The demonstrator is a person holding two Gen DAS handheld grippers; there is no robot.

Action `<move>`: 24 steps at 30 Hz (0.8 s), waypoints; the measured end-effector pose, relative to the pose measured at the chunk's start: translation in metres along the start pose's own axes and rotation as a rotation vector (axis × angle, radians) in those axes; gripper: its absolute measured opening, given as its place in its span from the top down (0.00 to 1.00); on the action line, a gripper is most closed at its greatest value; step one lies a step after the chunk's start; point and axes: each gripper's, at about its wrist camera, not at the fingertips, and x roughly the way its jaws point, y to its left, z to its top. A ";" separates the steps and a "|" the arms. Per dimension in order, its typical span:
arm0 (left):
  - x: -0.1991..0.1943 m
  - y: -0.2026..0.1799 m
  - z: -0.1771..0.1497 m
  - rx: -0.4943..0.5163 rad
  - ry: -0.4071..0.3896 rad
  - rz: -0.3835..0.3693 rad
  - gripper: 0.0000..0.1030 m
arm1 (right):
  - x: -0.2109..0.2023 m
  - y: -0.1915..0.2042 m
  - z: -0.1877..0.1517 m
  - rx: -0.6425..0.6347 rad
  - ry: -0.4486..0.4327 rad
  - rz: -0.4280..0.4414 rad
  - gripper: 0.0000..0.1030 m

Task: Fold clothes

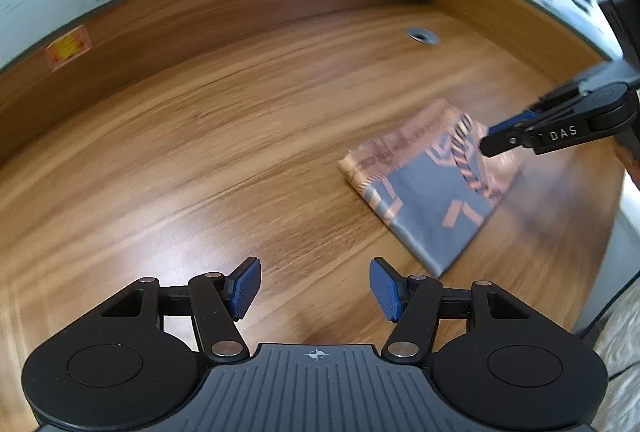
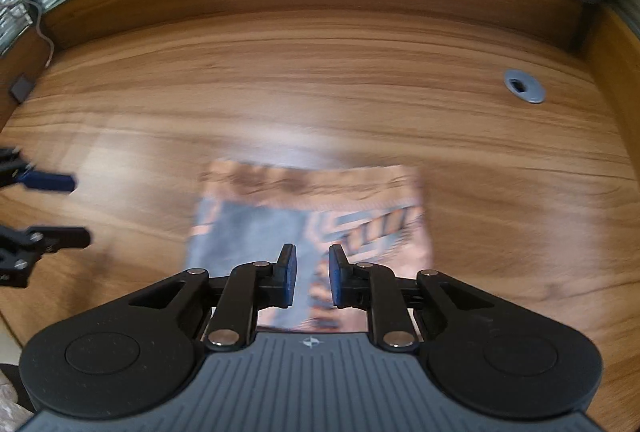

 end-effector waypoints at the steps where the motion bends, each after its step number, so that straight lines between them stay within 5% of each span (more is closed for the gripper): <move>1: 0.001 0.002 0.001 0.032 0.002 -0.005 0.39 | 0.002 0.009 -0.002 -0.005 -0.001 -0.001 0.81; 11: 0.013 0.026 0.020 0.349 0.007 -0.070 0.39 | 0.014 0.091 -0.022 -0.003 -0.031 -0.086 0.80; 24: 0.048 0.001 0.042 0.896 -0.084 -0.227 0.39 | 0.034 0.134 -0.043 -0.019 -0.011 -0.264 0.76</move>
